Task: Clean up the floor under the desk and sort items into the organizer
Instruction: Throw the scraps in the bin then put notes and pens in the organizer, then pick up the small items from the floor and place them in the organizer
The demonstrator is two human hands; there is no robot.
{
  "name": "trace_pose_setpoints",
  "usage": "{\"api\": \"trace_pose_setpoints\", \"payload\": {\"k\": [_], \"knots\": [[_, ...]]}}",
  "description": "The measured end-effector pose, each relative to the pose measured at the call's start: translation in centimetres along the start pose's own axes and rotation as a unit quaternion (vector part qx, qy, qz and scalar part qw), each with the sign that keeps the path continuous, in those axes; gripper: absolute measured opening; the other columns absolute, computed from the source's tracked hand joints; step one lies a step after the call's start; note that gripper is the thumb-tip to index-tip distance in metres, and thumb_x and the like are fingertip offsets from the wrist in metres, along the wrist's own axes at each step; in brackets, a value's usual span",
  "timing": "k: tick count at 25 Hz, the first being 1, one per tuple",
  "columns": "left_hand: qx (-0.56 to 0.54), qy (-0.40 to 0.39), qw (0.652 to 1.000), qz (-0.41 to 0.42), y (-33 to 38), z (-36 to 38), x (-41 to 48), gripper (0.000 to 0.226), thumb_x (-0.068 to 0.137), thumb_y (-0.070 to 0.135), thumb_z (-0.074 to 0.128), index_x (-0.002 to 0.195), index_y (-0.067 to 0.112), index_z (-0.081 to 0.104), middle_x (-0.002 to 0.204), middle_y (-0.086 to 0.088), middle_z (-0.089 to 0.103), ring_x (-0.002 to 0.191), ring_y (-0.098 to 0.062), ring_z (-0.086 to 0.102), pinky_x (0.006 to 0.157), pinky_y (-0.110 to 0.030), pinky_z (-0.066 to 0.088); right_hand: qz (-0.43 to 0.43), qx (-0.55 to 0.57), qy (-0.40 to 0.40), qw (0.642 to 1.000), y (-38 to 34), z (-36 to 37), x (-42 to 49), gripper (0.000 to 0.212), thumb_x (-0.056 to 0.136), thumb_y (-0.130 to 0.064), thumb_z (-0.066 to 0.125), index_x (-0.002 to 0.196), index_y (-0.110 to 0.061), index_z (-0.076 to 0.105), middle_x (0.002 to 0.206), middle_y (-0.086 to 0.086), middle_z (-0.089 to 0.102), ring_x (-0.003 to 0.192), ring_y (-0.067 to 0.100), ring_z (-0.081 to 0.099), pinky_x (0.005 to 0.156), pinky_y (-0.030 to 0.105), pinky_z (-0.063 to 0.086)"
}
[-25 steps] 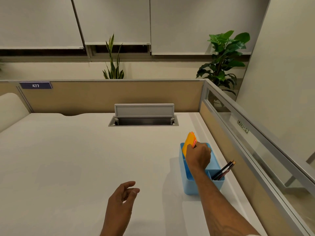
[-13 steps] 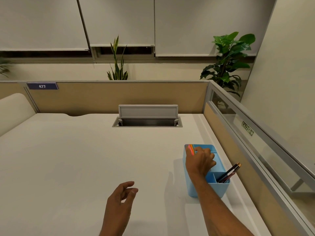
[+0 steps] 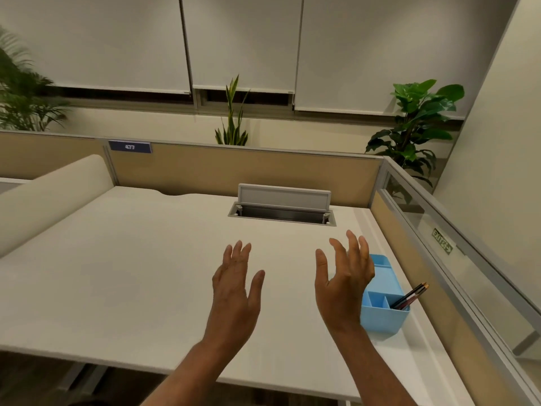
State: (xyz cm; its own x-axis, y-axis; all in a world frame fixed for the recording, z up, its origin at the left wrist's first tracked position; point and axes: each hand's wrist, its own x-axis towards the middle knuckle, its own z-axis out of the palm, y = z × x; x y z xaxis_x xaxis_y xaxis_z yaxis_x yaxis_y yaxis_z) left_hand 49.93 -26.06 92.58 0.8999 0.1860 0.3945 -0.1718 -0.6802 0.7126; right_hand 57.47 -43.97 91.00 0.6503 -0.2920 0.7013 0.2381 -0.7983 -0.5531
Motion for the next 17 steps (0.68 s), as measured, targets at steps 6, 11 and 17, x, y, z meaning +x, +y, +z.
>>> {"api": "trace_pose_setpoints", "payload": {"k": [6, 11, 17], "knots": [[0.106, 0.065, 0.988, 0.090, -0.5, -10.7, -4.5, 0.071, 0.102, 0.046, 0.031, 0.159, 0.023, -0.005, 0.167, 0.004, -0.017, 0.153, -0.014, -0.019, 0.125, -0.044, -0.006, -0.051, 0.034, 0.019, 0.998, -13.1, -6.7, -5.9, 0.039, 0.097, -0.037, 0.053, 0.130, -0.017, 0.060, 0.158, 0.008, 0.035, 0.152, 0.025, 0.018, 0.121, 0.056, 0.017], [0.124, 0.084, 0.980, 0.129, -1.9, -19.2, -8.6, 0.071, 0.103, 0.041, 0.034, 0.159, 0.014, 0.001, 0.168, -0.005, -0.012, 0.155, -0.022, -0.013, 0.124, -0.053, 0.003, -0.077, 0.025, 0.019, 0.997, -23.3, -11.4, -11.1, 0.045, 0.098, -0.038, 0.052, 0.138, -0.017, 0.053, 0.161, 0.007, 0.027, 0.153, 0.023, 0.011, 0.125, 0.049, 0.008], [0.112, 0.102, 0.980, 0.130, -3.0, -26.1, -15.8, 0.069, 0.103, 0.037, 0.035, 0.159, 0.010, 0.006, 0.168, -0.009, -0.005, 0.155, -0.025, -0.008, 0.124, -0.055, 0.006, -0.122, -0.003, -0.011, 0.992, -28.9, -16.2, -17.4, 0.046, 0.101, -0.036, 0.049, 0.140, -0.012, 0.050, 0.163, 0.011, 0.020, 0.153, 0.026, 0.007, 0.123, 0.053, 0.010]]}}
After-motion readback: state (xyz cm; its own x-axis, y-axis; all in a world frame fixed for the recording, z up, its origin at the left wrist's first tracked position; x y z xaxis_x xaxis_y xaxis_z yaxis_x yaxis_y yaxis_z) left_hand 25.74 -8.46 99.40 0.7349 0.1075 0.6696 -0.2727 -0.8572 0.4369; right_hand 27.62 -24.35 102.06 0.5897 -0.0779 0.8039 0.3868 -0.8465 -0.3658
